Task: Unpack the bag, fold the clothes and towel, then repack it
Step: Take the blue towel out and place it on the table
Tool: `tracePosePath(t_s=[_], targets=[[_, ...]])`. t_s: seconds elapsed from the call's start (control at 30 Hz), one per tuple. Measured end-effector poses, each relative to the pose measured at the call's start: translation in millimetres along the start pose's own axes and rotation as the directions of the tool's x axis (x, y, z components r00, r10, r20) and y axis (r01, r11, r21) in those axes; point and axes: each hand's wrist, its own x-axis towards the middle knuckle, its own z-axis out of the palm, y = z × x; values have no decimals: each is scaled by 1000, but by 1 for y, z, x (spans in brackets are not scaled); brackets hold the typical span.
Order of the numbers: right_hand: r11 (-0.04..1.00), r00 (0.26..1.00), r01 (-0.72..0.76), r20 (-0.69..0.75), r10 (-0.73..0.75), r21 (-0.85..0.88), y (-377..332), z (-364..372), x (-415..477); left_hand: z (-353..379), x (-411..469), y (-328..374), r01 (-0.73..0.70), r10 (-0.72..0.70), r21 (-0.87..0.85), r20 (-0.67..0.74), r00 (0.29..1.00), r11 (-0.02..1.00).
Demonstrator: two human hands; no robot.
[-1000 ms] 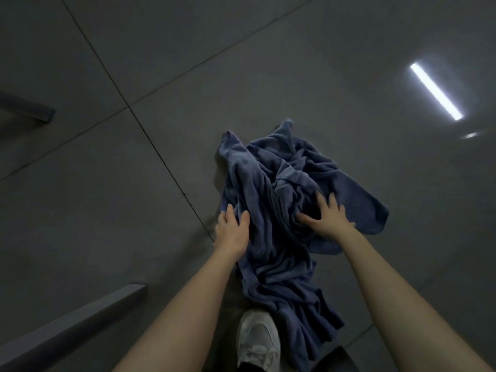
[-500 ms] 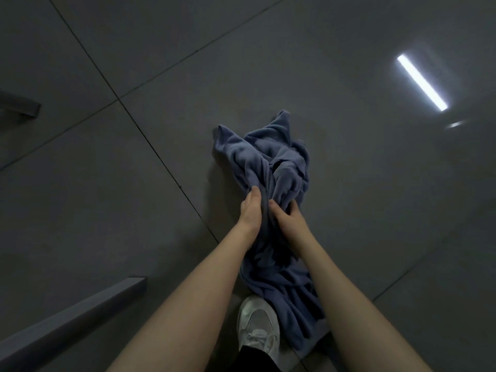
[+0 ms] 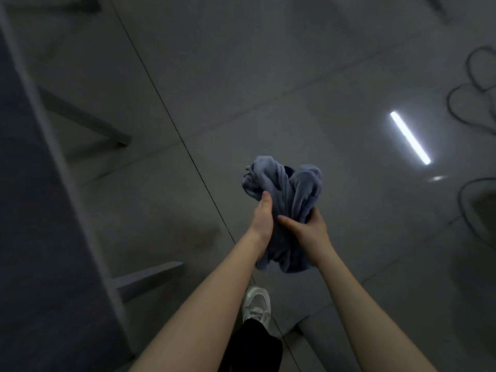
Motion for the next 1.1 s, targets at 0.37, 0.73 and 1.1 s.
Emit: tracePosePath(t_s=[0.37,0.73,1.1], targets=[[981,970,182,175,-168,-69,-196,44,-157,-17,-210,149,-236,236,-45,-20,972,971],[916,810,399,482,-334,-36,-366,187,-234,-115,-326,301,-536,481,-78,-345,806,841],[958,798,284,561,-220,-28,-313,362,-201,-274,-294,325,-443,533,295,-456,713,846]])
